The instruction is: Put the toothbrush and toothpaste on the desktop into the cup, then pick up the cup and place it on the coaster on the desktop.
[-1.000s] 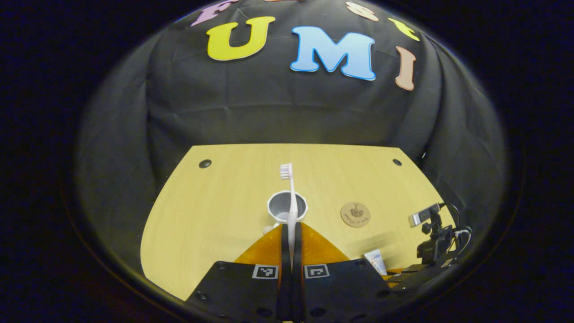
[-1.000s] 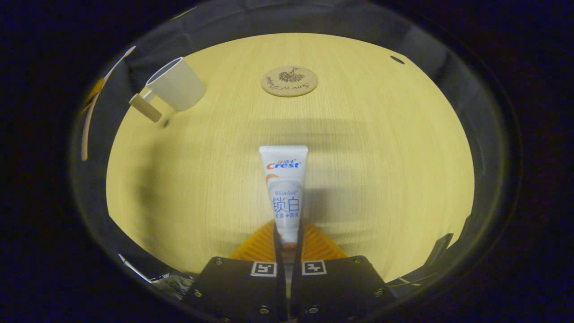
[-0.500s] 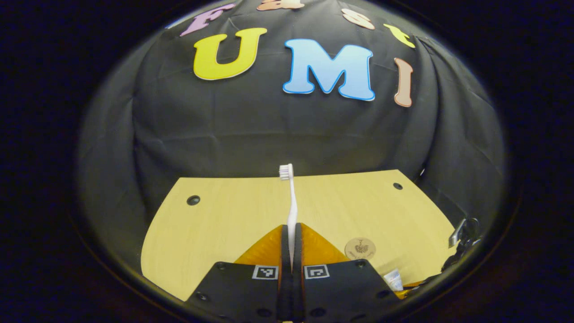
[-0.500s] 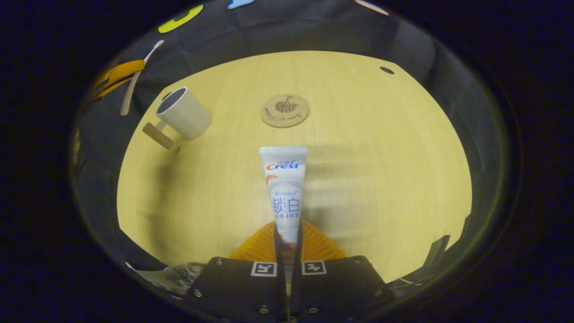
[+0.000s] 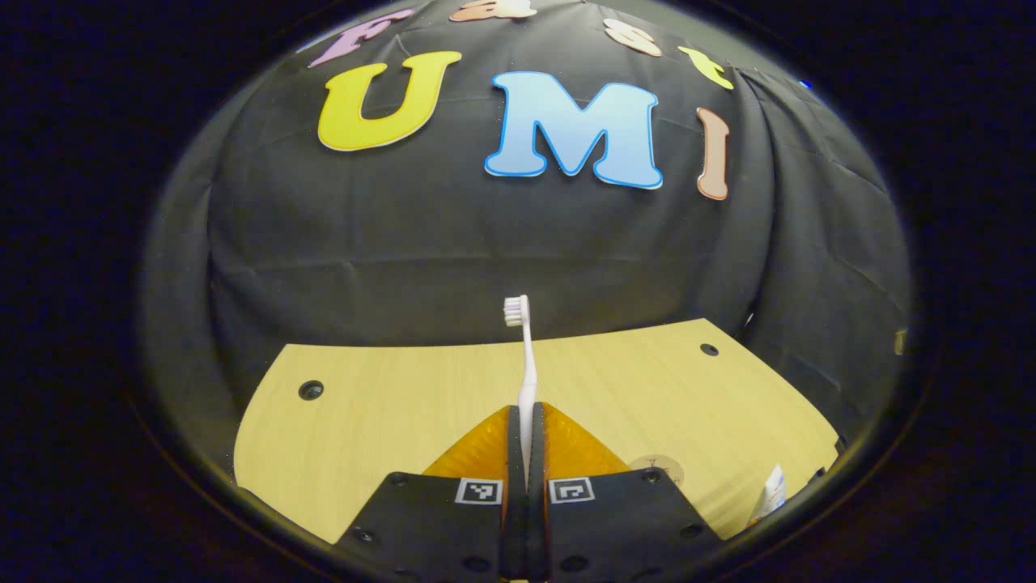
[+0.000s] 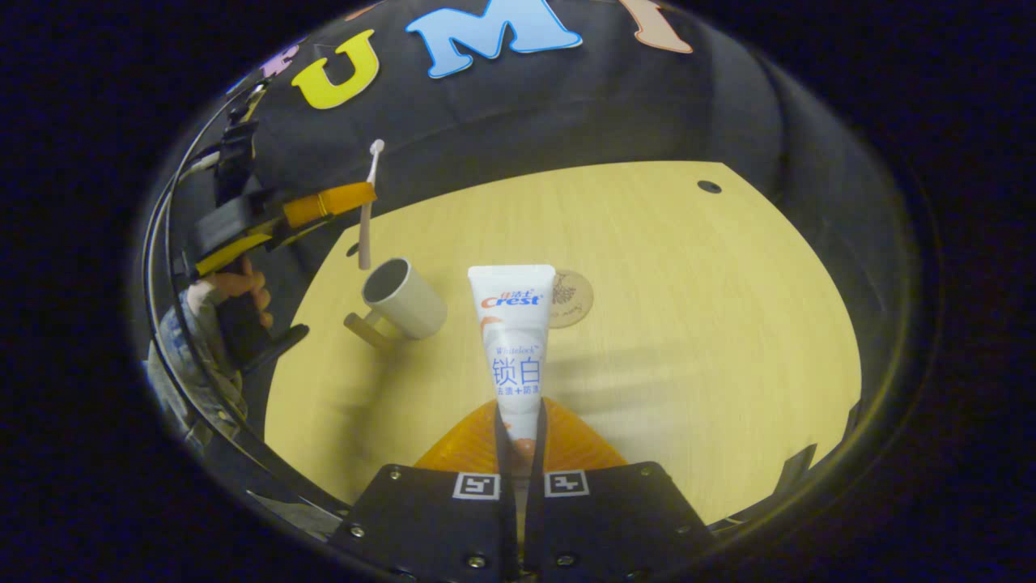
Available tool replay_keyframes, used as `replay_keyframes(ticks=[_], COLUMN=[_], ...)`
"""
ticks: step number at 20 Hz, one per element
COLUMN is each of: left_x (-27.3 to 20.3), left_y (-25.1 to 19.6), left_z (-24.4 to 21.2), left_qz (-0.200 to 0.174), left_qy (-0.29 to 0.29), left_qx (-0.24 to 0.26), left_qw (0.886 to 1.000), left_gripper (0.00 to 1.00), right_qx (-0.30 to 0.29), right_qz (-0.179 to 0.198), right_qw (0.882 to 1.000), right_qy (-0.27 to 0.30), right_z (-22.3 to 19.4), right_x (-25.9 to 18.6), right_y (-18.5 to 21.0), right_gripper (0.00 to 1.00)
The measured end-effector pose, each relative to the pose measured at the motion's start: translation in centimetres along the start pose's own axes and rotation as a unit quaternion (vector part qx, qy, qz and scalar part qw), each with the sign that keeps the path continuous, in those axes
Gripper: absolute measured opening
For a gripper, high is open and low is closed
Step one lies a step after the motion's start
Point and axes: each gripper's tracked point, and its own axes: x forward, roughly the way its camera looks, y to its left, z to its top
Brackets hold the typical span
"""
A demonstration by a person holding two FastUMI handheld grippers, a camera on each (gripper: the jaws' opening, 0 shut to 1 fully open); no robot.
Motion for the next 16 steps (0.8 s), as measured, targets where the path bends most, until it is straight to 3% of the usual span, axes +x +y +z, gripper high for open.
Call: replay_keyframes(ticks=[6, 16], left_x=[2.8, 2.0], left_y=[1.4, 1.7], left_z=[-3.2, -7.3], left_qz=[0.019, 0.048], left_qy=[0.015, 0.002], left_qx=[0.001, -0.009], left_qw=[1.000, 0.999], left_gripper=[0.07, 0.07], right_qx=[-0.005, -0.004], right_qz=[0.000, -0.018], right_qw=[1.000, 0.999], right_qy=[0.014, 0.044], right_z=[-1.4, -3.7], right_x=[0.1, -0.2], right_y=[0.2, -0.8], right_gripper=[0.06, 0.06])
